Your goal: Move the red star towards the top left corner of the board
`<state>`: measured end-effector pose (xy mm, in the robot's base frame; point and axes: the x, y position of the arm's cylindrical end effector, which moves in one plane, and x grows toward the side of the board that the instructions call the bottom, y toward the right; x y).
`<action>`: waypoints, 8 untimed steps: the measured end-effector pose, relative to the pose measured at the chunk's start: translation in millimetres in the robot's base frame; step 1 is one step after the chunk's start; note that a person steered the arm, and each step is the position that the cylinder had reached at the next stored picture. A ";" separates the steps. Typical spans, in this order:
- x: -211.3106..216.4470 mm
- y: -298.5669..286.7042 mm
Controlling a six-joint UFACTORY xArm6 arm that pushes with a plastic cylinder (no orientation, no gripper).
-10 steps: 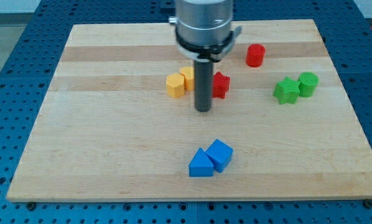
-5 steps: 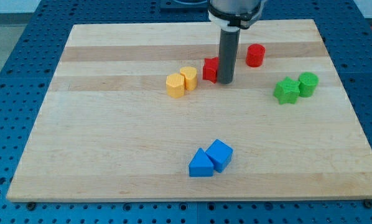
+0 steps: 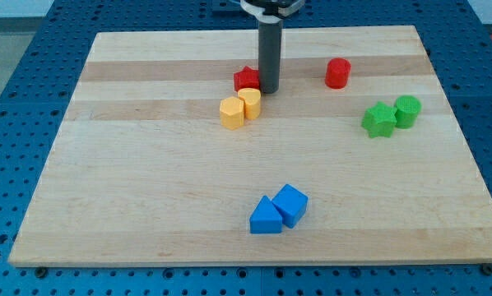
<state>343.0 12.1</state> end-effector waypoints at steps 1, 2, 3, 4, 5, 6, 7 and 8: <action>0.0 -18.1; 0.0 -38.9; 0.0 -58.9; 0.0 -81.1; 0.0 -103.6; 0.0 -123.2; 0.1 -141.6; -7.8 -142.8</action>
<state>335.2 -130.7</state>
